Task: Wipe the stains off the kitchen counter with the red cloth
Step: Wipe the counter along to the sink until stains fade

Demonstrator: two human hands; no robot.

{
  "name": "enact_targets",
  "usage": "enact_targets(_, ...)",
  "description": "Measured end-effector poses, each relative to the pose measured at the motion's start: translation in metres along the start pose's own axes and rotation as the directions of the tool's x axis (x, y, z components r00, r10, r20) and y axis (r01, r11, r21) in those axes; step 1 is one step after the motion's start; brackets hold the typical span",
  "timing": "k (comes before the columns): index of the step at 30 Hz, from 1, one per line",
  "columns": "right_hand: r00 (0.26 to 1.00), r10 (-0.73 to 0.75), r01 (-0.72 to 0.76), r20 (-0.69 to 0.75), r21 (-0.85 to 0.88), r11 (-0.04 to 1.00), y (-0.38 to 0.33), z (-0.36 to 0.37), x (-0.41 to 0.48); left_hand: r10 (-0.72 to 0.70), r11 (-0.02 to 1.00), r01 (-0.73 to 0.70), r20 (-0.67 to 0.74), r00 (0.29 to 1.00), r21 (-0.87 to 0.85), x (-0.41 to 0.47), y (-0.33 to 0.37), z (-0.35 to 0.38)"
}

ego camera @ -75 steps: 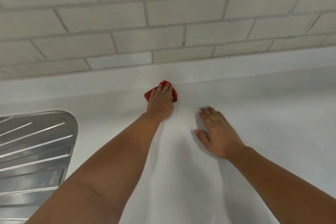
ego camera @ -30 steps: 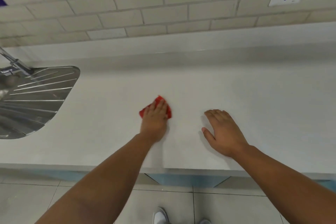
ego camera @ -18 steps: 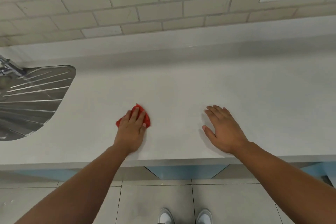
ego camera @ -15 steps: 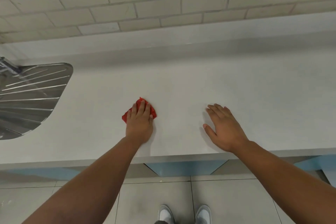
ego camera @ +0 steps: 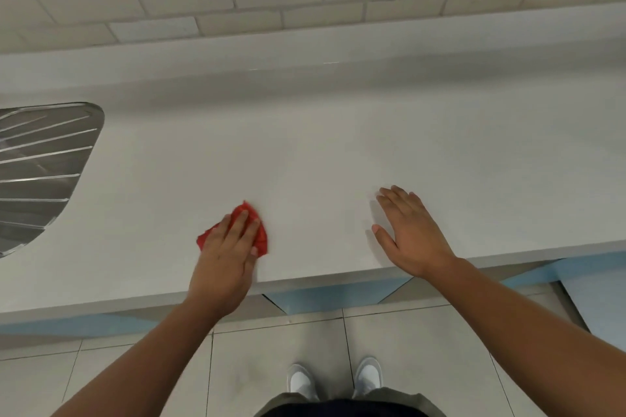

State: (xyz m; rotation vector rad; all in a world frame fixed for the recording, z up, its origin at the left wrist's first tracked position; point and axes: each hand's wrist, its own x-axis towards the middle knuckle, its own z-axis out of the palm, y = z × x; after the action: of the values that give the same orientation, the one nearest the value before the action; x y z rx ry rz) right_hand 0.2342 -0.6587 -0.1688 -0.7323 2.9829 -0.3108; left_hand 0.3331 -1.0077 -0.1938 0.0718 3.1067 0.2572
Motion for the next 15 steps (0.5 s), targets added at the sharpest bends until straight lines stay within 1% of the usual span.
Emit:
enact_targets(2,1.000,0.014,-0.014,-0.015,-0.001,1.000,0.004,0.000,-0.008,-0.127,0.992,0.128,-0.039,0.991,0.004,-0.011,-0.007,0.000)
enact_targets(3,0.999,0.024,-0.024,-0.027,0.001,1.000,0.006,-0.001,-0.013,-0.166,0.986,0.166,-0.064,0.984,0.000,-0.013,-0.003,0.001)
enact_targets(5,0.999,0.033,-0.033,-0.038,0.005,0.999,0.011,0.000,-0.022,-0.194,0.981,0.193,-0.110,0.975,-0.021,-0.012,0.017,0.007)
enact_targets(7,0.998,0.042,-0.042,-0.036,0.003,0.999,0.019,0.001,-0.035,-0.142,0.990,0.140,-0.114,0.983,-0.024,-0.008,0.050,0.015)
enact_targets(11,0.998,0.055,-0.055,-0.024,0.003,0.999,0.038,-0.001,-0.050,0.022,0.999,-0.024,-0.054,0.998,-0.048,0.011,0.121,0.025)
enact_targets(15,0.999,0.027,-0.026,-0.019,0.012,1.000,0.065,-0.009,-0.049,0.122,0.992,-0.122,0.015,0.992,-0.033,0.050,0.187,0.030)
